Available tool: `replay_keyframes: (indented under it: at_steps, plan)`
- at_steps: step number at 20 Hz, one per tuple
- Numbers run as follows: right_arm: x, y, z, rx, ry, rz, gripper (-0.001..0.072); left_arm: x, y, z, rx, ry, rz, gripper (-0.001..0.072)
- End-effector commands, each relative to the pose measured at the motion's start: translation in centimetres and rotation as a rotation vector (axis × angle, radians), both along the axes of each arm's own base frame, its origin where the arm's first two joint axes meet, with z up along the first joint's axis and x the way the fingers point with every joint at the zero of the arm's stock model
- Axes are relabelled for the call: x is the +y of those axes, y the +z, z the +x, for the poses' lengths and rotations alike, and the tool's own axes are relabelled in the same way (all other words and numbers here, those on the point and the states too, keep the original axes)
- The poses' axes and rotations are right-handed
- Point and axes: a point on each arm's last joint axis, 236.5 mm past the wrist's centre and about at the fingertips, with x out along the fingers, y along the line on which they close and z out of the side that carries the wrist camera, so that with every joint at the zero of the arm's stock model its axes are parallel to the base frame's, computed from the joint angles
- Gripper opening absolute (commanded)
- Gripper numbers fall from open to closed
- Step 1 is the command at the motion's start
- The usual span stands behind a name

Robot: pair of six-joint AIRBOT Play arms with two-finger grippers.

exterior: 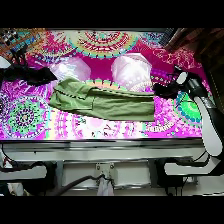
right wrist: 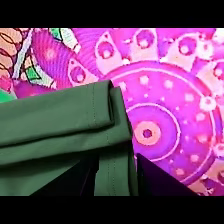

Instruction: Fold the clothes and pants, and hang the long-sleeved shirts on hangers.

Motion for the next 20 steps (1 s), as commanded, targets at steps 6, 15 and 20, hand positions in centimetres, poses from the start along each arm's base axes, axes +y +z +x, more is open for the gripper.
replay_keyframes:
  at_steps: [6,15,20]
  plan:
    - [0.1,-1.6,0.8,0.000,-0.032,0.014,0.0277,0.1,0.1,0.3,-0.012,0.007,0.004,0.0467]
    - [0.1,-1.8,0.7,0.009,-0.049,0.018,0.0217,0.3,0.1,0.6,-0.025,0.014,0.009,0.0467]
    - [-0.3,-2.2,-1.1,0.085,-0.027,-0.004,0.0219,0.3,0.1,0.7,-0.026,0.015,0.009,0.0467]
